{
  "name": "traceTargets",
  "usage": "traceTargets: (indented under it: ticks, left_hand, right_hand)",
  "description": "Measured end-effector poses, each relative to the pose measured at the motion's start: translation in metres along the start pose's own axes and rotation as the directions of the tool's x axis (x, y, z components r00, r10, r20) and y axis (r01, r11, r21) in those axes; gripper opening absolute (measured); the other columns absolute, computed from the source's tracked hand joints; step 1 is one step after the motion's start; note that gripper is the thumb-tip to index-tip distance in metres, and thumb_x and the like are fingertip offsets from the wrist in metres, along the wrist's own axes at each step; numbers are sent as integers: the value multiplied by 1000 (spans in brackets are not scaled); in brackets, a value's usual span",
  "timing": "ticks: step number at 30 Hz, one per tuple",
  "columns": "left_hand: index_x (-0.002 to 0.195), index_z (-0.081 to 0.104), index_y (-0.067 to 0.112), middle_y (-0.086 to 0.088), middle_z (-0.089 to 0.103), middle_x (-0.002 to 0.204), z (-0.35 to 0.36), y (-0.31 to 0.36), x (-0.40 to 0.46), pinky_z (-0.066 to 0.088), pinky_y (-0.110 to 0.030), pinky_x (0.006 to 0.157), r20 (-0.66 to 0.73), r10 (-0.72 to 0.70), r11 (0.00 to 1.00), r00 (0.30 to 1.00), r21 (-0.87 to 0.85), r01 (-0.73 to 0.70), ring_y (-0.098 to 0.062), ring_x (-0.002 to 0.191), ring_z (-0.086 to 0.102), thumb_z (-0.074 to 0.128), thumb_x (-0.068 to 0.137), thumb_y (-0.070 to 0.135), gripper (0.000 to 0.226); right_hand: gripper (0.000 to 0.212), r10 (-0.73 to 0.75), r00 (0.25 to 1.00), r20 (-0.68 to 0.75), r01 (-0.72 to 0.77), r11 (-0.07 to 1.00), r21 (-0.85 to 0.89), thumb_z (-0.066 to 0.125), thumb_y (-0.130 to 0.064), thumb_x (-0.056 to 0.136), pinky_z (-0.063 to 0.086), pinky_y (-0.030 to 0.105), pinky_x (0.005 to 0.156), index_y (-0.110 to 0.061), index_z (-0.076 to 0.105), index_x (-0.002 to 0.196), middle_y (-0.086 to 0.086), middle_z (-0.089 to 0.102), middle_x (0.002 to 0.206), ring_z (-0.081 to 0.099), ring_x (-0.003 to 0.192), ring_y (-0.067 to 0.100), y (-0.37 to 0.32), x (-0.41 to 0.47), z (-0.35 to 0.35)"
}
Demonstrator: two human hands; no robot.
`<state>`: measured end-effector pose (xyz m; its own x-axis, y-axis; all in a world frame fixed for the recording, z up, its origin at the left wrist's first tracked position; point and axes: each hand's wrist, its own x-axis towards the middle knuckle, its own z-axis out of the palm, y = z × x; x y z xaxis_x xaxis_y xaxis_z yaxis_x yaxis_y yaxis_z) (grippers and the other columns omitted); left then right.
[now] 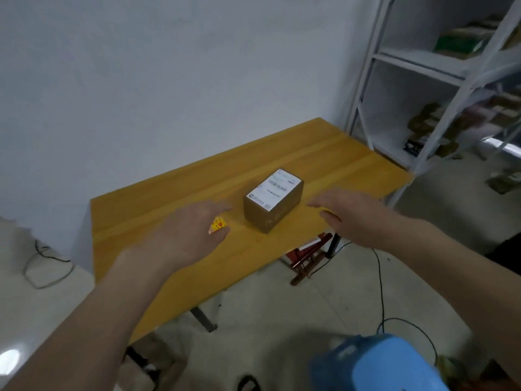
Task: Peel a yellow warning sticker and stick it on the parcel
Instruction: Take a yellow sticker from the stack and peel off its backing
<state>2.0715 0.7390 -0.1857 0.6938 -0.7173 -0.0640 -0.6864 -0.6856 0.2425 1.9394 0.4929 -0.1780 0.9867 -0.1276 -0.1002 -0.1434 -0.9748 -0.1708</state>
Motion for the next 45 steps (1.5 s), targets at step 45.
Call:
traceTargets:
  ticks: [45]
  left_hand:
    - [86,70,13,-11,68,93,194,17,232,42,-35,68,-668,-438,870,601,-147,470,-31,86,60,44,83,2,28]
  right_hand:
    - [39,-574,771,-274,575,813,-85,41,8,85,46,37,72,-18,58,109,4,53,107,52,97,26,166,271,162]
